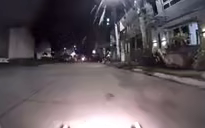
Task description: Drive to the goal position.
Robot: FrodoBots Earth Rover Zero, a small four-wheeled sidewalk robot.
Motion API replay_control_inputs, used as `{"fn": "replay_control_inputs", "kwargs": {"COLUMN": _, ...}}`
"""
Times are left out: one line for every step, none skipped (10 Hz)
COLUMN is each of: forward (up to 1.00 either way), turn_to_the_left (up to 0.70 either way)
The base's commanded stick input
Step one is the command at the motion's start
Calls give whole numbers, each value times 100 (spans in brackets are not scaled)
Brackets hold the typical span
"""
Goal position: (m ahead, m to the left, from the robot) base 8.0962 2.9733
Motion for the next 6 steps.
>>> {"fn": "replay_control_inputs", "kwargs": {"forward": 70, "turn_to_the_left": 0}}
{"fn": "replay_control_inputs", "kwargs": {"forward": 70, "turn_to_the_left": 0}}
{"fn": "replay_control_inputs", "kwargs": {"forward": 70, "turn_to_the_left": 0}}
{"fn": "replay_control_inputs", "kwargs": {"forward": 70, "turn_to_the_left": 0}}
{"fn": "replay_control_inputs", "kwargs": {"forward": 70, "turn_to_the_left": 0}}
{"fn": "replay_control_inputs", "kwargs": {"forward": 70, "turn_to_the_left": 0}}
